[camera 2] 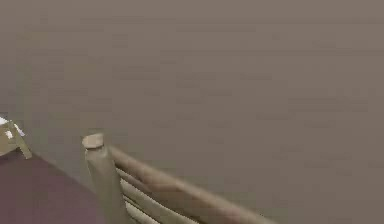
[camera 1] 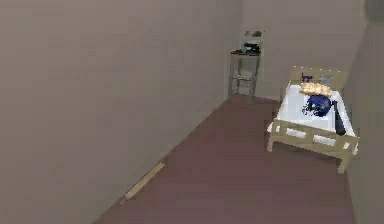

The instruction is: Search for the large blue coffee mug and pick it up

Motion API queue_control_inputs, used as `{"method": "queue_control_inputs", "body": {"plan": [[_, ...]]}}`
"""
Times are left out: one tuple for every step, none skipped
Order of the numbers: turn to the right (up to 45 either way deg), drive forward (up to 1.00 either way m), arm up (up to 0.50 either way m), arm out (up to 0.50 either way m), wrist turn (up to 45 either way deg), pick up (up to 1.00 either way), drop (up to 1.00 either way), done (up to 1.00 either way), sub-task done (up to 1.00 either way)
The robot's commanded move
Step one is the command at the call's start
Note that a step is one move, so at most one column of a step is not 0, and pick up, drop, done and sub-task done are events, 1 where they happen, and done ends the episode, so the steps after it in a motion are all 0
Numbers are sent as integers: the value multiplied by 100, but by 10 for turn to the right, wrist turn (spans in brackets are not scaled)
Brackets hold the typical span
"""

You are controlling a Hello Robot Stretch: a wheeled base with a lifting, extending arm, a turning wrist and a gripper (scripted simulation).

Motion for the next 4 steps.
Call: {"method": "queue_control_inputs", "body": {"plan": [[120, 0, 0, 0, 0, 0, 0, 0, 0], [0, 100, 0, 0, 0, 0, 0, 0, 0], [0, 100, 0, 0, 0, 0, 0, 0, 0], [450, 0, 0, 0, 0, 0, 0, 0, 0]]}}
